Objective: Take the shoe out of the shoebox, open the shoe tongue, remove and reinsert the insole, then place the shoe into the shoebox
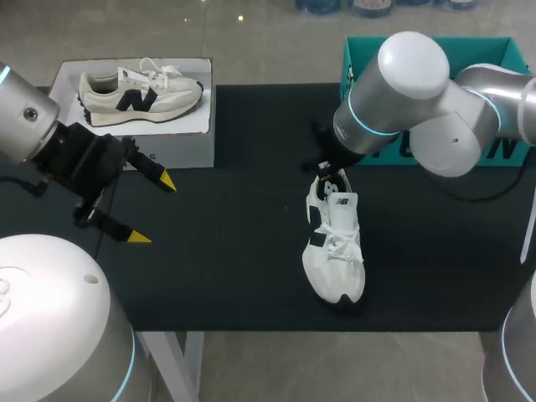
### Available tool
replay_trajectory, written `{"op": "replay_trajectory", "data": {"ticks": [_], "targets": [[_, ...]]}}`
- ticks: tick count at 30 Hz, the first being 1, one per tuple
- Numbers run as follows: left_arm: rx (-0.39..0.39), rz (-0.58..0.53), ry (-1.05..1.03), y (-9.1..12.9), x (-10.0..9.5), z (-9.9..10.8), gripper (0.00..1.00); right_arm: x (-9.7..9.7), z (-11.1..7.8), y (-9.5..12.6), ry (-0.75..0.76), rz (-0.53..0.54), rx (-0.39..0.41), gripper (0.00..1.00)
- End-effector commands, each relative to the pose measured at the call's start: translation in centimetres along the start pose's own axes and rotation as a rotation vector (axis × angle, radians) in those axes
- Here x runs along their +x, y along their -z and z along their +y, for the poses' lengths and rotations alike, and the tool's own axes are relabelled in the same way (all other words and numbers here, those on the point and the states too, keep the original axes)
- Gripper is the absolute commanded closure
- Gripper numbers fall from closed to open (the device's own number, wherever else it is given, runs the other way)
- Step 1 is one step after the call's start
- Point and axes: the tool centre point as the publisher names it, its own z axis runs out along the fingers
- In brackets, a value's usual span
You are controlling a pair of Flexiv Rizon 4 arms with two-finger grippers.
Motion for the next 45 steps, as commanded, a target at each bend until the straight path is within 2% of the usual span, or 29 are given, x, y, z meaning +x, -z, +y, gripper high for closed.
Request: {"op": "replay_trajectory", "data": {"ticks": [1,4,19,25,30,33,41,45], "targets": [[-0.001,0.002,0.000,0.0,0.0,0.0,0.00,-0.3,-0.6,1.3,-0.007,-0.021,0.003,1.00],[-0.001,0.002,0.000,0.0,0.0,0.0,0.00,-0.6,-0.9,1.0,-0.016,-0.031,0.015,1.00],[-0.001,0.002,0.000,0.0,0.0,0.0,0.00,-2.1,-0.6,-3.2,-0.028,-0.051,0.103,1.00],[-0.001,0.002,0.000,0.0,0.0,0.0,0.00,-2.4,-2.4,-4.6,-0.046,-0.049,0.163,1.00],[-0.001,0.002,0.000,0.0,0.0,0.0,0.00,-2.3,-4.0,-4.9,-0.064,-0.037,0.187,1.00],[-0.001,0.002,0.000,0.0,0.0,0.0,0.00,-2.1,-4.4,-4.4,-0.066,-0.037,0.189,1.00],[-0.001,0.002,0.000,0.0,0.0,0.0,0.00,-2.0,-3.4,-0.8,-0.051,-0.059,0.116,1.00],[-0.001,0.002,0.000,0.0,0.0,0.0,0.00,-1.9,-3.3,-0.3,-0.045,-0.065,0.111,1.00]]}}
